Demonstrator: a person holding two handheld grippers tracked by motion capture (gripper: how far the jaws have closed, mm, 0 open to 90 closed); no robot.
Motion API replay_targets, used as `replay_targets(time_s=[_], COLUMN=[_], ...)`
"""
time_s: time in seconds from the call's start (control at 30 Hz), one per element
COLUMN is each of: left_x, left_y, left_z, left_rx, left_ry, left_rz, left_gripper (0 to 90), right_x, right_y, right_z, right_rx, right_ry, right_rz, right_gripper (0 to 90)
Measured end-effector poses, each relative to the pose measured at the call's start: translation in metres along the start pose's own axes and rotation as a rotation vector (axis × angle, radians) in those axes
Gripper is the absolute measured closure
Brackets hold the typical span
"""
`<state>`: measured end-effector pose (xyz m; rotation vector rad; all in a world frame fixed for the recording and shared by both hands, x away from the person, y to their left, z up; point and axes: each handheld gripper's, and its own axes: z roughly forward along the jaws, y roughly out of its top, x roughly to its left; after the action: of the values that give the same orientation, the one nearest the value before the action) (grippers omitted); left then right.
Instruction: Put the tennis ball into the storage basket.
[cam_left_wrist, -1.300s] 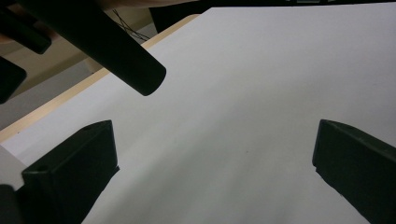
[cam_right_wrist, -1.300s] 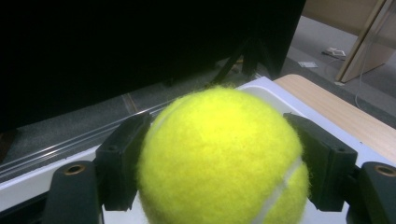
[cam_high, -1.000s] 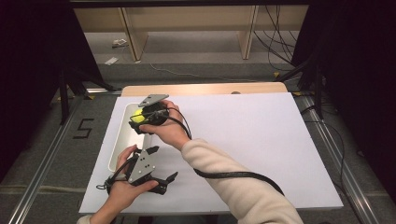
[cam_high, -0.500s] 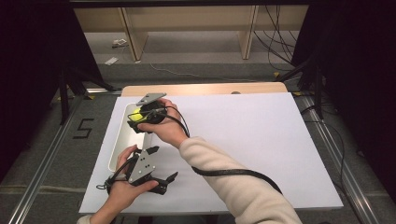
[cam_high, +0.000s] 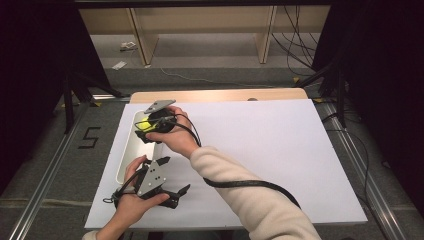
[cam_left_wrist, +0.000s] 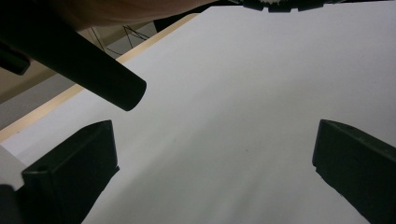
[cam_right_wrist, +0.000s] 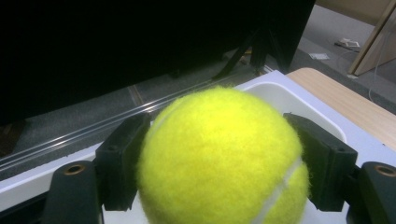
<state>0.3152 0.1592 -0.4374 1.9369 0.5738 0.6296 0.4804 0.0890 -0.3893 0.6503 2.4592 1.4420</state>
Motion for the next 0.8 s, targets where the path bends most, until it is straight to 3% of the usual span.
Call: replay_targets(time_s=[0.8], left_x=[-0.001], left_y=[0.0], left_z=[-0.001], left_rx=[-0.001], left_ry=[-0.001], left_rz=[0.002], left_gripper=[0.0], right_x=[0.002], right_y=[-0.002], right_z=[0.012], right_rx=[0.023], right_ry=[0.026], right_rz=[-0.009], right_gripper=[27.2])
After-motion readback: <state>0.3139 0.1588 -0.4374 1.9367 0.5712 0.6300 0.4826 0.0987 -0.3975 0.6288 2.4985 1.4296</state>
